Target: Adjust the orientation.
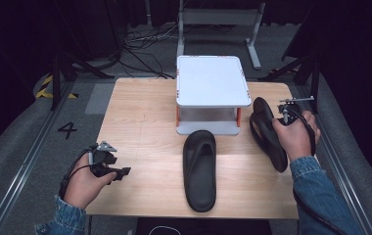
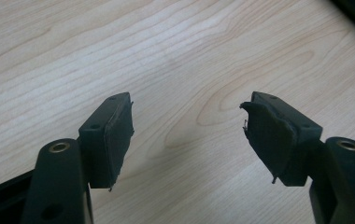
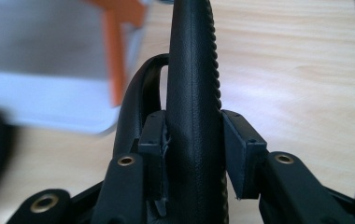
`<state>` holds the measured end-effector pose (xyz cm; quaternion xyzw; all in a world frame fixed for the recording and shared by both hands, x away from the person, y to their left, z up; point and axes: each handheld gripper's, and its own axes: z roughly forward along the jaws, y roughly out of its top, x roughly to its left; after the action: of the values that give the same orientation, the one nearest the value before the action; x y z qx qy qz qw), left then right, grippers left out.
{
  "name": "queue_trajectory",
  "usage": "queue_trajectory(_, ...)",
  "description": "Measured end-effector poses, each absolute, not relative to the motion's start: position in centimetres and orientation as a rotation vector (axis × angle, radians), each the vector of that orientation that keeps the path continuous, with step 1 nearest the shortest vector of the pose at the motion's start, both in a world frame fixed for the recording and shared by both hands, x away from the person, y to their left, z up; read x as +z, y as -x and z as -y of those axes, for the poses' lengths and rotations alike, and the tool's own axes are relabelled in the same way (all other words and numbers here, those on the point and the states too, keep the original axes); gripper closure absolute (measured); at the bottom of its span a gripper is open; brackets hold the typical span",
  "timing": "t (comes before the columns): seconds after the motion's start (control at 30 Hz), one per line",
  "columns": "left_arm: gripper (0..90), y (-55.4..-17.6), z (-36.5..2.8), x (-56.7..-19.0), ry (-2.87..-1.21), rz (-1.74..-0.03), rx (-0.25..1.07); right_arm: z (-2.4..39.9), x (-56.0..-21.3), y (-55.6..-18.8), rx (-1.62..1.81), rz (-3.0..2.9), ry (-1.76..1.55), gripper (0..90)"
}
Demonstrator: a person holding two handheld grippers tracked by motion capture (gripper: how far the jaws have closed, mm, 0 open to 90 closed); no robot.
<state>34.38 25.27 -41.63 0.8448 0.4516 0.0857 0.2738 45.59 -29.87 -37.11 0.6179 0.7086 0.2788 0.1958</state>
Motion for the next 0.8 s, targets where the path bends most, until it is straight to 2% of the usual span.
queue_trajectory(0.1,33.0,-34.6,-25.1,-41.6,-2.275,-1.207,0.228,29.5,-36.8,-44.6,0.811,-2.008,-1.717,64.1)
queue_trajectory(0.13,33.0,-34.7,-24.9,-41.6,-2.277,-1.204,0.224,28.6,-36.3,-42.2,0.873,-2.051,-1.702,64.1)
queue_trajectory(0.23,33.7,-35.1,-24.3,-41.5,-2.293,-1.174,0.217,27.7,-36.1,-40.1,0.926,-2.087,-1.689,64.1)
queue_trajectory(0.47,34.3,-35.8,-23.6,-41.5,-2.297,-1.142,0.206,25.7,-37.2,-37.0,1.05,-2.216,-1.692,63.9)
queue_trajectory(0.63,34.7,-36.1,-23.3,-41.6,-2.31,-1.136,0.193,25.0,-39.2,-36.5,1.096,-2.299,-1.727,63.6)
queue_trajectory(0.8,35.0,-36.1,-23.1,-41.6,-2.313,-1.13,0.192,25.2,-39.5,-36.5,1.13,-2.297,-1.718,63.4)
